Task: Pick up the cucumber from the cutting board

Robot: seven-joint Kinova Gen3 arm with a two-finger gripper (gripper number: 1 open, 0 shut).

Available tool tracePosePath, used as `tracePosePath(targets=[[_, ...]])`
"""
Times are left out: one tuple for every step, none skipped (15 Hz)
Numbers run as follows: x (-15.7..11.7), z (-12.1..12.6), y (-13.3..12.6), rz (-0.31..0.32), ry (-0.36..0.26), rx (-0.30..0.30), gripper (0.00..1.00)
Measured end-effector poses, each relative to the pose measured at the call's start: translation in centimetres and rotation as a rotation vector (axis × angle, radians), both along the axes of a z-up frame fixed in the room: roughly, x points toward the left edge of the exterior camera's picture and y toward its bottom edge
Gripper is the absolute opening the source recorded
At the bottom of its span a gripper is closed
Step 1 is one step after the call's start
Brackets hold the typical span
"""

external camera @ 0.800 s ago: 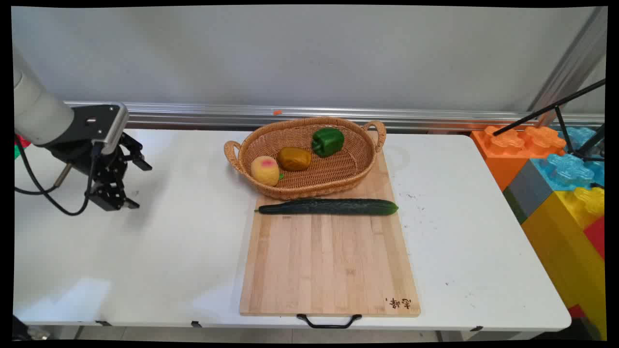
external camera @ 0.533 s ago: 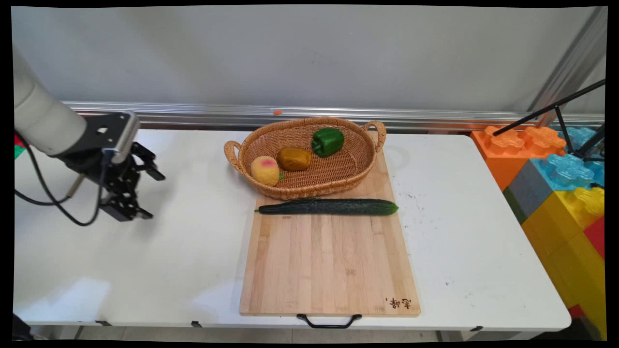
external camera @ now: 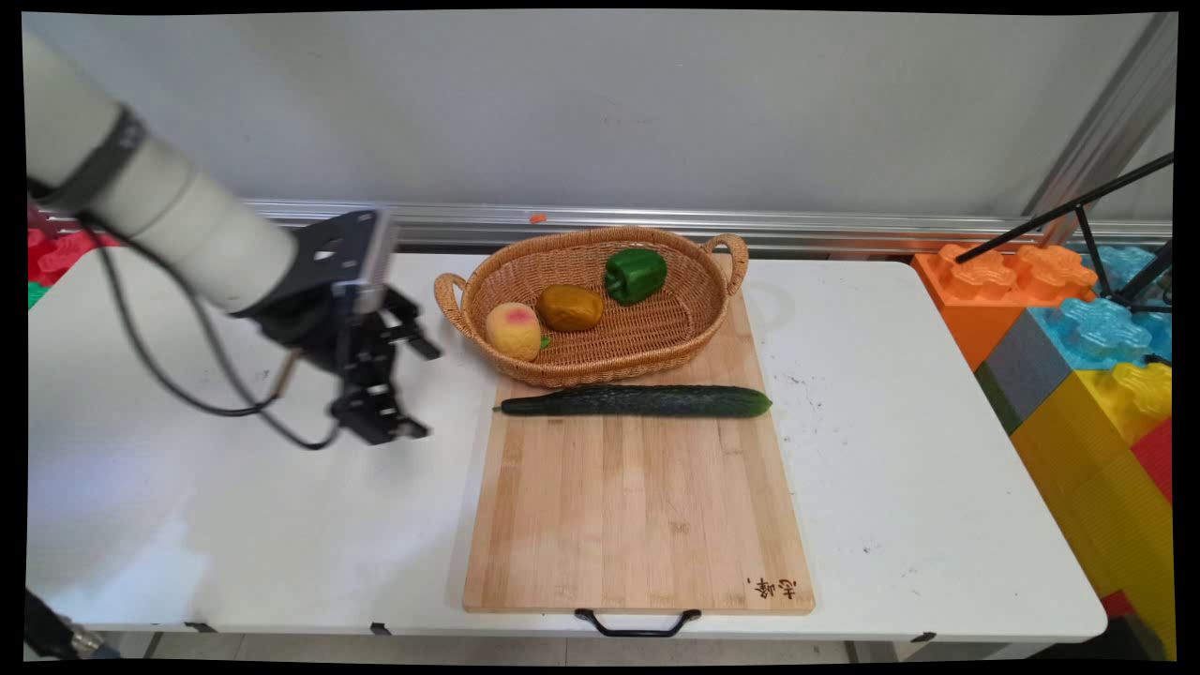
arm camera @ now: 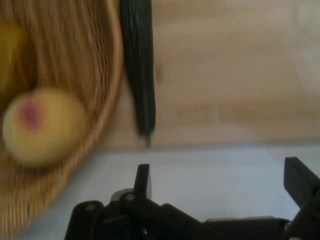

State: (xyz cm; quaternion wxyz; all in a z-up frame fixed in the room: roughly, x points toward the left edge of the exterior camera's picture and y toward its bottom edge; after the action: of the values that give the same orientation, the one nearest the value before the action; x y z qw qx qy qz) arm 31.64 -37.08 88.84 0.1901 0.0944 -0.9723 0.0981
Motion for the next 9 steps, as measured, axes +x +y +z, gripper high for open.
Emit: tracePosePath(targets=[[-1.7,0.3,-0.3,-0.008,0.003,-0.006,1.00],[-3.6,0.5,-0.6,-0.016,0.007,-0.014,1.00],[-5.3,0.7,-1.0,-0.022,0.011,-0.022,1.00],[-6.8,0.7,-1.4,-0.025,0.016,-0.029,1.00],[-8.5,0.7,-1.9,-0.030,0.021,-0.038,1.00],[-10.1,0.5,-2.5,-0.034,0.025,-0.048,1.00],[-11.4,0.3,-3.0,-0.039,0.027,-0.055,1.00],[-12.8,-0.1,-3.6,-0.043,0.029,-0.065,1.00],[-14.2,-0.5,-4.2,-0.049,0.030,-0.076,1.00]])
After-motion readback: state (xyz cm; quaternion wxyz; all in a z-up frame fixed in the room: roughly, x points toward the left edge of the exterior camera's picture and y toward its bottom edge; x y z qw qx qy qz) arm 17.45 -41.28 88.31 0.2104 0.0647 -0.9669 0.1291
